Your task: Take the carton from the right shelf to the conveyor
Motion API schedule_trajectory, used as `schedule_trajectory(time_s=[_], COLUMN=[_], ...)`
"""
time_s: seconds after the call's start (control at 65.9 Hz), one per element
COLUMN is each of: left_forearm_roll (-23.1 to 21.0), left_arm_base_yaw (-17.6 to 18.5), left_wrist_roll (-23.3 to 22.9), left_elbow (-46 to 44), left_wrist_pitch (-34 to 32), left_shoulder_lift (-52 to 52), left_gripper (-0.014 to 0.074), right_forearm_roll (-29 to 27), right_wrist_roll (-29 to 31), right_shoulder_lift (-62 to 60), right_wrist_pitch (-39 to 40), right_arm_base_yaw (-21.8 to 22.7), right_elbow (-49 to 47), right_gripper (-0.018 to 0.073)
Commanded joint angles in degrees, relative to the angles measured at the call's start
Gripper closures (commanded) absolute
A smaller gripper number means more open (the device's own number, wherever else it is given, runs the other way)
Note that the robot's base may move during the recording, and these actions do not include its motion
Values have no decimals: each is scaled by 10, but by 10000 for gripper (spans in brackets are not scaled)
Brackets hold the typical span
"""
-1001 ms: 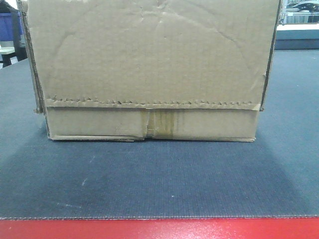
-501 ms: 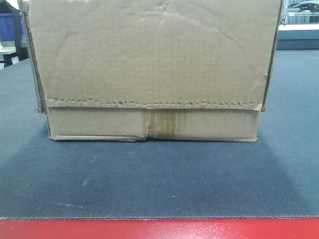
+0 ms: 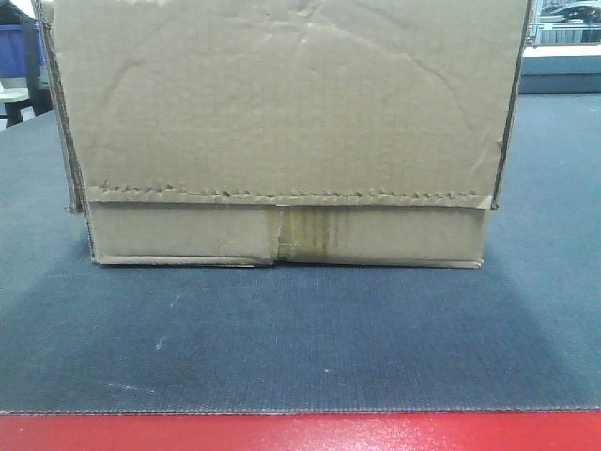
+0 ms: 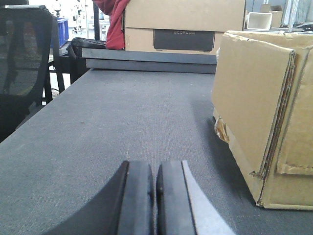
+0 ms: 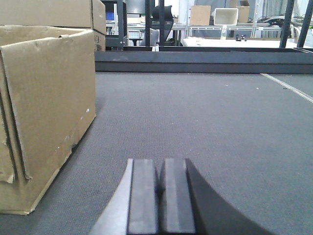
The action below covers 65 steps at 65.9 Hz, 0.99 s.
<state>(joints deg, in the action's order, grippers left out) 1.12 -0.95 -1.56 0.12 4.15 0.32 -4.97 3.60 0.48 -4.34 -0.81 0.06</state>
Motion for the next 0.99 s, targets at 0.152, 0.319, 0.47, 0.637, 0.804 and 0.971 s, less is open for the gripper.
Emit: schedule_trajectory(time_s=[0.152, 0.319, 0.47, 0.637, 0.804, 0.971], left_forearm_roll=[-3, -3, -3, -3, -3, -3], left_arm_base_yaw=[0, 0, 0, 0, 0, 0], left_wrist_roll=[1, 1, 1, 1, 1, 1], left_elbow=[-1, -1, -1, -1, -1, -1], left_wrist_pitch=[-10, -10, -10, -10, -10, -10], left_shoulder_lift=[-3, -3, -3, -3, -3, -3], left_gripper=[576, 576, 576, 576, 576, 576], right_forearm_roll=[-2, -2, -2, -2, -2, -2], right_wrist_roll=[5, 5, 5, 5, 5, 5], right_shoulder_lift=[-5, -5, -5, -5, -5, -5], right_wrist_pitch=[14, 14, 14, 14, 14, 14], right_arm_base_yaw=[3, 3, 3, 3, 3, 3], right_elbow=[-1, -1, -1, -1, -1, -1], right_gripper=[629, 629, 629, 629, 629, 629])
